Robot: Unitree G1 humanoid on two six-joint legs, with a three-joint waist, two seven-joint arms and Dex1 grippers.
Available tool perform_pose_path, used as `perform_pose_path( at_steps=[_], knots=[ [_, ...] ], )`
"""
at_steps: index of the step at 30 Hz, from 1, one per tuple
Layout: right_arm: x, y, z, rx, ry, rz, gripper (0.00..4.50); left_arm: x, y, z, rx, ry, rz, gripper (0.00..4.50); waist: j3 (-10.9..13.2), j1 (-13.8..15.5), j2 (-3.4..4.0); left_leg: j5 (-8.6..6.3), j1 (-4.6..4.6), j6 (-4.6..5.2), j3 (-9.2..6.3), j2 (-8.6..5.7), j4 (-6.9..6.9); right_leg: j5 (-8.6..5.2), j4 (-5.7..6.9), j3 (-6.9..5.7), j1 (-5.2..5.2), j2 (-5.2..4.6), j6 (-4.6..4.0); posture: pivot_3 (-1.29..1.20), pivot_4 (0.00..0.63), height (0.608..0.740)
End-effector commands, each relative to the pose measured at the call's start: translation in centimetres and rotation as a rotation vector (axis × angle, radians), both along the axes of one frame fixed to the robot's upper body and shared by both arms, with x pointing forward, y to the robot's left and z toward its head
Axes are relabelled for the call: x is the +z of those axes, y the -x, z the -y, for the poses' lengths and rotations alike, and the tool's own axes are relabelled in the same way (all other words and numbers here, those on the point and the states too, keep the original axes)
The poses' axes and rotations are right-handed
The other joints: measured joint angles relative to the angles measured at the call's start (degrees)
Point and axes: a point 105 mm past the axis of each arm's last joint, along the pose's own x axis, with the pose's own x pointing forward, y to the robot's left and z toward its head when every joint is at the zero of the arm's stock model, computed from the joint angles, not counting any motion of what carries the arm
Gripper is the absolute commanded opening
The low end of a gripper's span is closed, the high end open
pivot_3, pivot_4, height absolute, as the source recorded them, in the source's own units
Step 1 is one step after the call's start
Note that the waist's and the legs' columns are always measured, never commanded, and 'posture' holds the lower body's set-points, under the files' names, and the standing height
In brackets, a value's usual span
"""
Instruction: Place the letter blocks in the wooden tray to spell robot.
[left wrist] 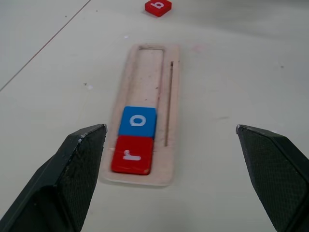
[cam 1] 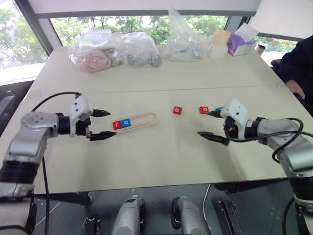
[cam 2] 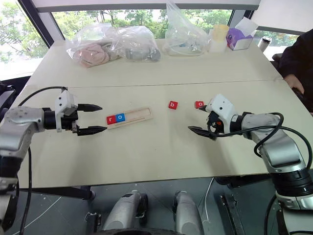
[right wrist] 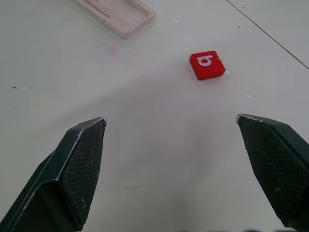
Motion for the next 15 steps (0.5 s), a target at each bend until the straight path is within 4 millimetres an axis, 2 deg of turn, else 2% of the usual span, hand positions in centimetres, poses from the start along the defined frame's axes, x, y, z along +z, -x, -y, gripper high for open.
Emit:
perform_pose_path(
  at_steps=[1,10,15],
  knots=[
    [1.0,0.6,-0.5,0.009,0.003,0.058,4.44,-0.4,-0.7,-0.5,-0.059,-0.035,-0.017,4.50,0.00,-0.03,0.00,0.00,-0.02,0.01,0.01,0.00,0.00,0.01,-0.01,0.00,-0.01,0.00,0.01,0.00,0.150,0.725],
    [0.4,2.0,-0.3,-0.024,0.010,0.046,4.44,-2.6,-2.5,-0.3,-0.097,-0.108,-0.093,4.50,-0.01,-0.02,-0.06,0.00,-0.01,0.06,0.07,-0.02,0.10,0.10,0.10,0.00,0.02,0.01,0.20,0.00,0.150,0.725],
    [0.3,2.5,-0.2,-0.036,0.011,0.043,4.44,-3.0,-3.1,0.1,-0.093,-0.128,-0.078,4.50,-0.01,-0.03,-0.09,-0.01,-0.01,0.07,0.05,-0.01,0.11,0.12,0.09,0.00,0.02,0.00,0.22,0.00,0.150,0.725]
  ],
)
